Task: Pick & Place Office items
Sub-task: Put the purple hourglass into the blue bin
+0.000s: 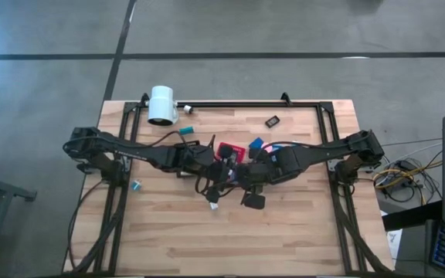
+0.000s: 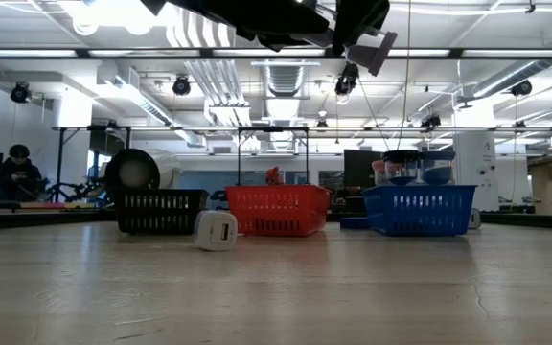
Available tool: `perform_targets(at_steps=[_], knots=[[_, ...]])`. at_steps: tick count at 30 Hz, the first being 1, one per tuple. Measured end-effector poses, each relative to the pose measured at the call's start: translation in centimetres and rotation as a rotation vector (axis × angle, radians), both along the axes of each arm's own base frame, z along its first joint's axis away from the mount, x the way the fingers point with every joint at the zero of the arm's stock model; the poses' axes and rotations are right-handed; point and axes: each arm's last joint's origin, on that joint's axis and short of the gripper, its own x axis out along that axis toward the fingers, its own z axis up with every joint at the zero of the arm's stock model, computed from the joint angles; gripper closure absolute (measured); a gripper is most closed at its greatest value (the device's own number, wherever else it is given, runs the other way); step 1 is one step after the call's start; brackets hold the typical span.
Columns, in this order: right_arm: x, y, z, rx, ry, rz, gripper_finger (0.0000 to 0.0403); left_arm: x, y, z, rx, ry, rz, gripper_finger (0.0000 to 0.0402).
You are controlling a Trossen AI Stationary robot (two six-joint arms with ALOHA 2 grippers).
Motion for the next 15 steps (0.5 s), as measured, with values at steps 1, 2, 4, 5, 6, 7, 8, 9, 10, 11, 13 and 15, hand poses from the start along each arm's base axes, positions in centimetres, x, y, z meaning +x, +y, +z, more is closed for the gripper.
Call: perform_targets(at_steps=[1, 2, 4, 5, 6, 7, 8, 9, 10, 11, 13, 15], knots=[[-0.01, 0.00, 0.01, 0.001, -0.001, -0.001, 0.0307, 0.01, -0.01, 0.05, -0.003, -0.001, -0.005, 0.0210], [-0.01, 0.00, 0.01, 0.001, 0.000, -0.002, 0.0307, 0.02, 0.00, 0.08, -0.003, -0.001, -0.006, 0.0210], [0.00, 0.00, 0.03, 0.001, -0.001, -0.001, 0.0307, 0.01, -0.01, 0.06, 0.005, 0.000, -0.011, 0.0210], [0.00, 0.00, 0.03, 0.000, -0.001, -0.002, 0.0307, 0.00, -0.01, 0.03, 0.010, 0.001, -0.014, 0.0210], [0.00, 0.00, 0.03, 0.000, -0.001, -0.001, 0.0307, 0.02, -0.02, -0.01, 0.013, 0.002, -0.016, 0.0210], [-0.01, 0.00, 0.02, -0.001, -0.001, -0.001, 0.0307, 0.02, -0.01, -0.01, 0.017, 0.001, -0.018, 0.0210], [-0.01, 0.00, 0.02, -0.001, 0.000, 0.001, 0.0307, 0.02, -0.01, -0.01, 0.020, 0.001, -0.018, 0.0210], [-0.01, 0.00, 0.02, -0.001, 0.000, 0.001, 0.0307, 0.02, -0.01, -0.01, 0.024, 0.000, -0.019, 0.0210], [-0.01, -0.01, 0.02, -0.002, -0.001, 0.001, 0.0307, 0.02, -0.01, -0.01, 0.028, -0.001, -0.021, 0.0210], [-0.01, -0.01, 0.02, -0.002, -0.001, 0.001, 0.0307, 0.01, -0.01, 0.00, 0.030, -0.001, -0.021, 0.0210], [0.00, 0.00, 0.03, -0.004, -0.001, 0.006, 0.0301, -0.02, -0.01, 0.07, 0.030, -0.003, -0.022, 0.0210], [-0.04, -0.01, 0.11, -0.007, -0.004, 0.015, 0.0288, -0.04, 0.00, 0.12, 0.030, -0.005, -0.023, 0.0210]])
